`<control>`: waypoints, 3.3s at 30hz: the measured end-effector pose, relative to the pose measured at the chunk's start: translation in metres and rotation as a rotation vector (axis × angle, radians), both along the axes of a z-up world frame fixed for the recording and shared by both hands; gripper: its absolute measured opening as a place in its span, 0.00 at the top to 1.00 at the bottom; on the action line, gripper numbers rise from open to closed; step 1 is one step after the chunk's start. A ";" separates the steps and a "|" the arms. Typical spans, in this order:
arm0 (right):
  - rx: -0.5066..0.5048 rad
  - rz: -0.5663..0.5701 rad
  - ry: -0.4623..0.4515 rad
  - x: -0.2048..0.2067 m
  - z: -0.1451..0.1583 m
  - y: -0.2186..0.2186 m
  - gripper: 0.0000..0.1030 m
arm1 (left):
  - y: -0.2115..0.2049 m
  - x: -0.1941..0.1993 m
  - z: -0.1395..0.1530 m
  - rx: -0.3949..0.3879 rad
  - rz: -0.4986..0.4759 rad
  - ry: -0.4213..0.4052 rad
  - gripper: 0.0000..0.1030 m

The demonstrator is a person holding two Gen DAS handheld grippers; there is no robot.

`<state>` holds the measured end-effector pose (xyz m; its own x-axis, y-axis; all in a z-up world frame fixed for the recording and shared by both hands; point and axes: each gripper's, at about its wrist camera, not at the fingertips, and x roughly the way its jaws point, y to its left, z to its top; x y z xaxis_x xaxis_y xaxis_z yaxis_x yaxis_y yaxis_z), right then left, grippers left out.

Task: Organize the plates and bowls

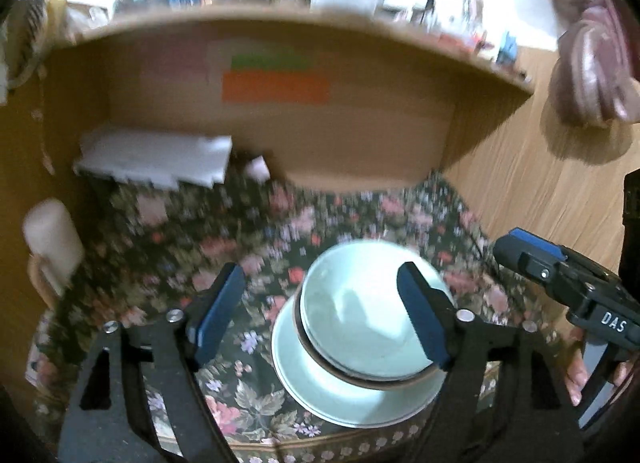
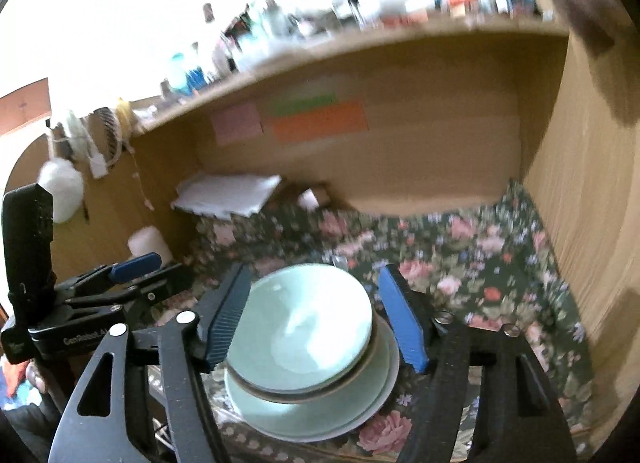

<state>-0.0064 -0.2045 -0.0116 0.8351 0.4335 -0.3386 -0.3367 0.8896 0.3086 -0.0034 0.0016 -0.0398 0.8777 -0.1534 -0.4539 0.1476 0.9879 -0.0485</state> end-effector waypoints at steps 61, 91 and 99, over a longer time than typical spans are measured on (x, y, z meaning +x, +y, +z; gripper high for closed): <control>-0.024 -0.043 -0.179 -0.049 0.017 0.004 0.00 | -0.015 -0.065 0.019 0.008 0.066 -0.260 0.00; -0.018 -0.037 -0.187 -0.048 0.018 0.004 0.00 | -0.019 -0.060 0.018 0.007 0.029 -0.246 0.00; -0.018 -0.039 -0.182 -0.049 0.017 0.006 0.00 | -0.022 -0.059 0.018 0.014 0.018 -0.238 0.00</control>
<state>-0.0550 -0.1985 0.0055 0.8993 0.3950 -0.1877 -0.3510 0.9079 0.2293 -0.0621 -0.0205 -0.0220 0.9629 -0.1317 -0.2356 0.1352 0.9908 -0.0010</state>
